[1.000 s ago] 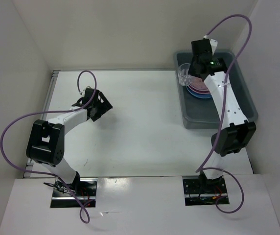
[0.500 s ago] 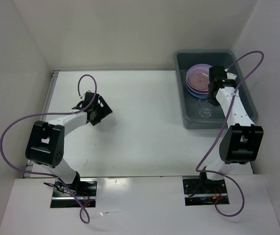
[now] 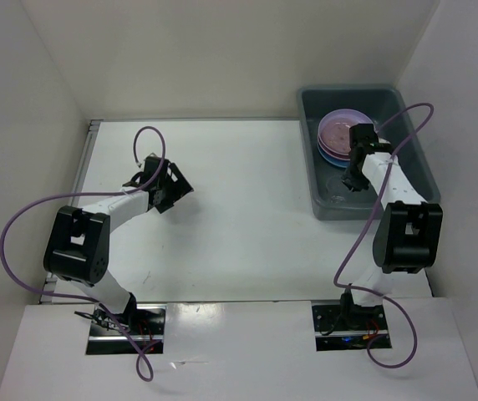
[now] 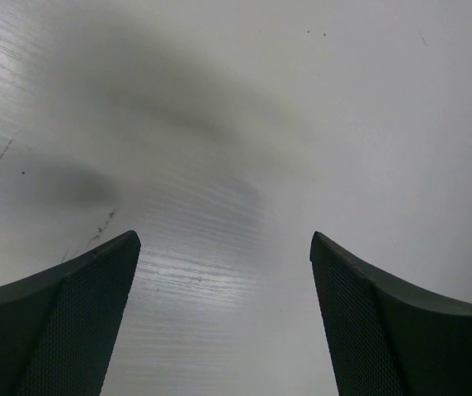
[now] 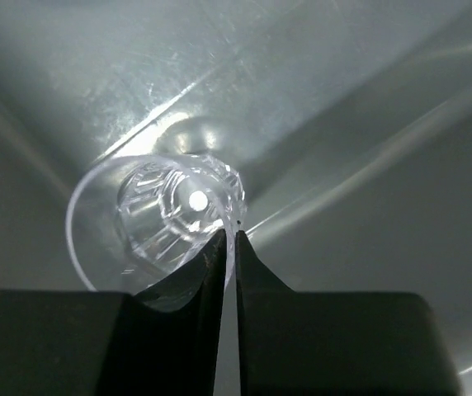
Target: Place the mixed dishes into the plastic bin
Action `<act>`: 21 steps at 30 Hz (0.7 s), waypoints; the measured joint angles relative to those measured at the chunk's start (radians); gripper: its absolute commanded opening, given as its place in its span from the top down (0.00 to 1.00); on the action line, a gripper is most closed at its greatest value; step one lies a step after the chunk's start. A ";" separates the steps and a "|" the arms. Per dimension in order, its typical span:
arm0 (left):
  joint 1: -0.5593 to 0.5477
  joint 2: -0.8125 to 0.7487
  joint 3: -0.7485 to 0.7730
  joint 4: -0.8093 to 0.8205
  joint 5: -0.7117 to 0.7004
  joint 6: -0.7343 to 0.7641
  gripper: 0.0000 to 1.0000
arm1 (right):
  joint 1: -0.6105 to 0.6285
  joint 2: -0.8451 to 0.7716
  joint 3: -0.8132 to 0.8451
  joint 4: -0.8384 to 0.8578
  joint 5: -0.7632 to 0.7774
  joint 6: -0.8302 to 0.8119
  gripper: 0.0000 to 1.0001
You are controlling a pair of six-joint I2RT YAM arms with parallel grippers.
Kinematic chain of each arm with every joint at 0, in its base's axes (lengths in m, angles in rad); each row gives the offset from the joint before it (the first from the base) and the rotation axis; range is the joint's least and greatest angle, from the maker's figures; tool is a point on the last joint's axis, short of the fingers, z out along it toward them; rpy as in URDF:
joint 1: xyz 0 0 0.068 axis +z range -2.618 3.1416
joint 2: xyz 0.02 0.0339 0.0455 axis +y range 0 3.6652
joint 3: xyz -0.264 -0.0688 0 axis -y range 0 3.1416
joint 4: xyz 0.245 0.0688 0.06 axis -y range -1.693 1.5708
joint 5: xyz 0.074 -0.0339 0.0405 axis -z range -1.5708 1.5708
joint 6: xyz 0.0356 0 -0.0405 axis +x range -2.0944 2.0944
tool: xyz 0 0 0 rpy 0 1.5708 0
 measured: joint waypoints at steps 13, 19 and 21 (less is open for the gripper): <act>0.000 0.000 0.000 0.006 0.013 0.004 0.03 | 0.000 -0.107 0.015 0.002 -0.053 0.010 0.00; 0.000 -0.085 -0.022 -0.009 -0.014 0.024 0.02 | 0.000 -0.417 0.006 0.056 -0.182 0.014 0.00; 0.000 -0.128 -0.022 -0.011 -0.031 0.028 0.02 | 0.000 -0.561 -0.028 0.101 -0.262 0.016 0.00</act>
